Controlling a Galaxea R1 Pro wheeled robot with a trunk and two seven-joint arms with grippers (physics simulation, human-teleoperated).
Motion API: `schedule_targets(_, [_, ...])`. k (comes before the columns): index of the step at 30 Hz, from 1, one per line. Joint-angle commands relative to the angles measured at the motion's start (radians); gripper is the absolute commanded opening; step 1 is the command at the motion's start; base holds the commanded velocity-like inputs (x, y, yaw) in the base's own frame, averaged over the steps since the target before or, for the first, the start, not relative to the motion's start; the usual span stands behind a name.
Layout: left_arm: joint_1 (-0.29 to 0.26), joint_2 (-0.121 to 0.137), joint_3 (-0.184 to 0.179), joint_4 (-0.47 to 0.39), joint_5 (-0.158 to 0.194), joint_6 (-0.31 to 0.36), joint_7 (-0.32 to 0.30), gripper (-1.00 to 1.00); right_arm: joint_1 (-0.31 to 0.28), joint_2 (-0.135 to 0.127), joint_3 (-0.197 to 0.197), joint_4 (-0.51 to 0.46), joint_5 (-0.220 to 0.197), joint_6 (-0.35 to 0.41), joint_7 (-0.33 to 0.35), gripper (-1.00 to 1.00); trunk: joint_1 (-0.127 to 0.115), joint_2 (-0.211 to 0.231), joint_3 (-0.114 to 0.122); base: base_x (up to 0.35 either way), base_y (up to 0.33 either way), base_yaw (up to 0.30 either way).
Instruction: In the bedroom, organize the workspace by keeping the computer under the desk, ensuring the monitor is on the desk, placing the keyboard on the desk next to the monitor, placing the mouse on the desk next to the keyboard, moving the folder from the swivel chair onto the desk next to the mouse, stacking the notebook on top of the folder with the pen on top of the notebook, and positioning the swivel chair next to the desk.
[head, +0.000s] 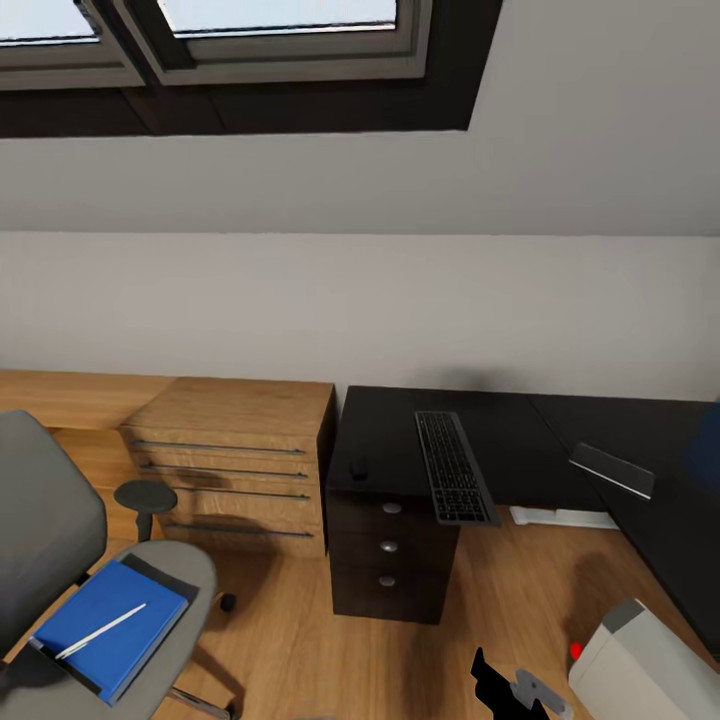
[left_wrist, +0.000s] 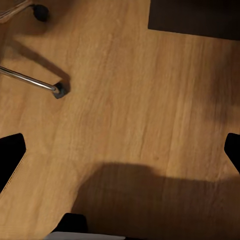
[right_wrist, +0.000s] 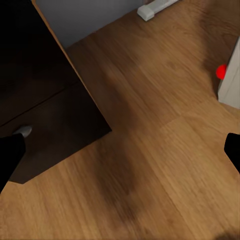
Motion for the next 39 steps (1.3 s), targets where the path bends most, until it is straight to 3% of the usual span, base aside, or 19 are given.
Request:
schedule_targets(1, [-0.001,0.001,-0.006,0.013,0.009,-0.015,0.008,1.00,-0.001,0.000,-0.007,0.000,0.010,-0.002,-0.005,1.00,-0.004,0.007,0.002,0.000,0.000,0.000])
schedule_targets(9, [-0.001,0.006,-0.003,0.060,0.009,-0.061,0.008,1.00,-0.001,-0.001,-0.006,0.006,0.013,-0.003,-0.003,1.00,-0.035,0.063,0.028,0.000,0.000,-0.072])
schedule_targets(18, [-0.001,0.007,-0.002,0.071,0.010,-0.067,-0.002,1.00,-0.001,0.000,-0.005,0.010,0.014,-0.003,-0.003,1.00,-0.069,0.126,0.058,0.000,0.000,-0.128])
schedule_targets(39, [-0.001,0.007,-0.002,0.075,0.011,-0.068,-0.023,1.00,-0.001,0.001,0.009,0.011,0.014,-0.003,-0.003,1.00,-0.150,0.273,0.124,0.000,0.000,-0.007])
